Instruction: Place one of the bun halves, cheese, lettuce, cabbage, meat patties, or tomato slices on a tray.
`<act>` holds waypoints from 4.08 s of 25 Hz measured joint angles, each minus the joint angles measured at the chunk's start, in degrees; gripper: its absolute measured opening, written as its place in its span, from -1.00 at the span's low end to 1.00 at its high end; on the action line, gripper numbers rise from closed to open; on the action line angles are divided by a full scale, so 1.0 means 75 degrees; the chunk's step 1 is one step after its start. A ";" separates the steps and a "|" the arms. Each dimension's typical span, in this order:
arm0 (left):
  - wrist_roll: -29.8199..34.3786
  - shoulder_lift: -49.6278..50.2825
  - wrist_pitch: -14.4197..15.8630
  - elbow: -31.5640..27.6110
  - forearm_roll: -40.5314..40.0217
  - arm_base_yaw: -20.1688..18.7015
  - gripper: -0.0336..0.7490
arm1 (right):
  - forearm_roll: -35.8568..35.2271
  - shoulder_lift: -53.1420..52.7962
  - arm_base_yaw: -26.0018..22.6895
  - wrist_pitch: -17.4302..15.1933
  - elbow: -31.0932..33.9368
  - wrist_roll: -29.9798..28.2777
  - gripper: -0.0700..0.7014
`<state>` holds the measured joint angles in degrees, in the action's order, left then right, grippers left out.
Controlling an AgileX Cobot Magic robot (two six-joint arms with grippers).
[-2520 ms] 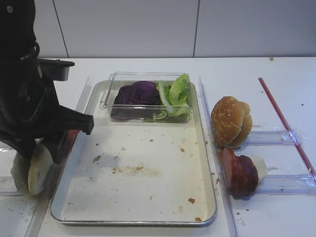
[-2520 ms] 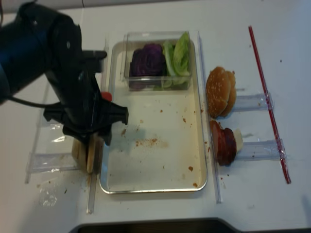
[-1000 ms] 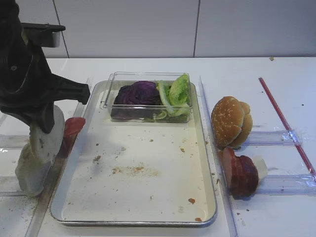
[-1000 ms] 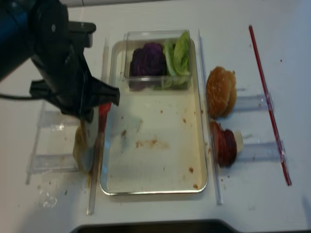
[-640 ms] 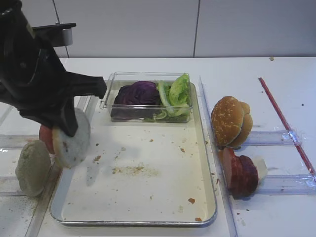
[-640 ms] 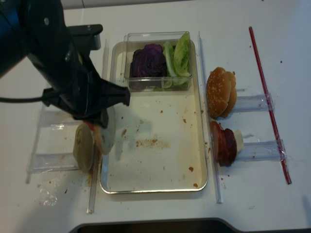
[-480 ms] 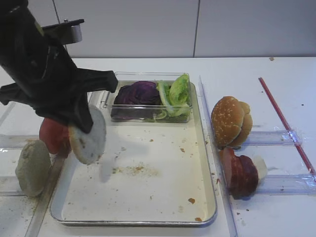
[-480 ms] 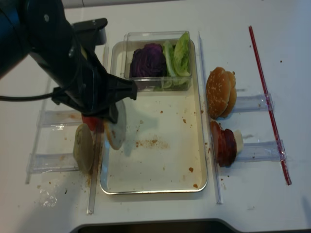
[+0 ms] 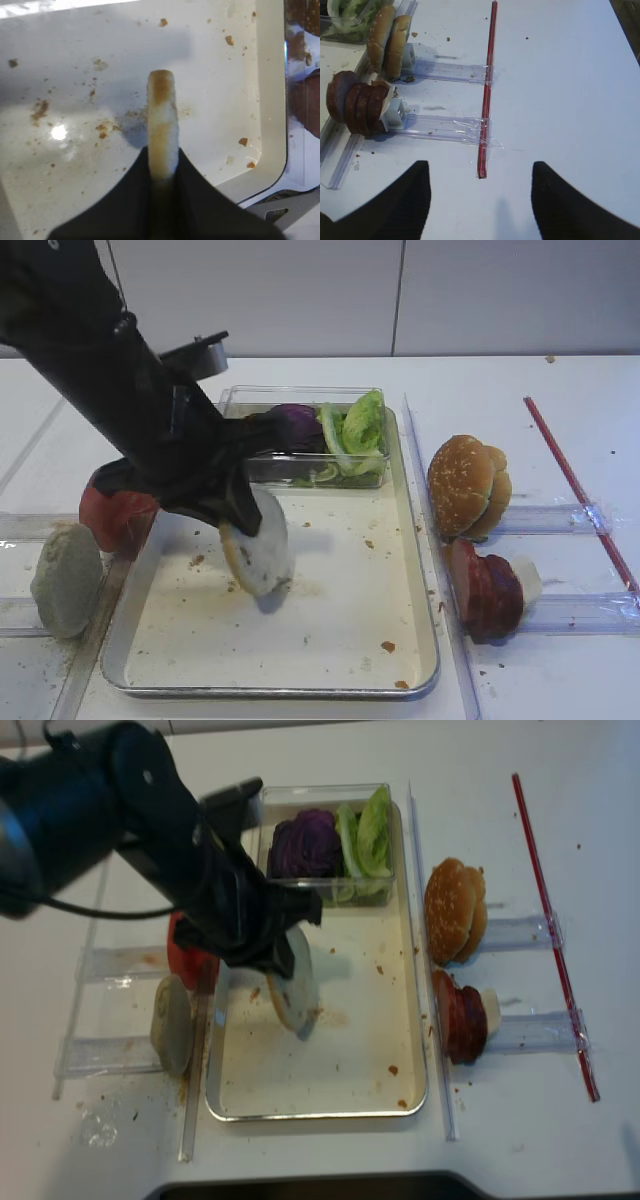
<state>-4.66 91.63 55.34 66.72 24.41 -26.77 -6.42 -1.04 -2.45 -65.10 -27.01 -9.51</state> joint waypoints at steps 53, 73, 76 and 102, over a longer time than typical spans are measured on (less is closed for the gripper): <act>0.0743 0.1082 -0.1045 -0.0230 0.1517 0.0013 -0.07 | 0.0000 0.0000 0.0000 -0.0001 0.0000 0.0000 0.43; 0.0070 0.1082 -0.0341 0.0166 0.0733 0.0013 -0.05 | 0.0000 0.0000 0.0000 -0.0001 0.0000 0.0000 0.43; -0.0266 0.1082 0.0278 0.0590 0.0184 0.0013 -0.05 | 0.0000 0.0000 0.0000 -0.0001 0.0000 0.0000 0.43; -0.1154 0.0336 0.1989 0.2277 -0.2652 0.0048 -0.05 | 0.0000 0.0000 0.0000 -0.0001 0.0000 0.0000 0.43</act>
<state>-13.31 94.16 70.26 83.79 4.52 -26.42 -6.42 -1.04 -2.45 -65.10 -27.01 -9.51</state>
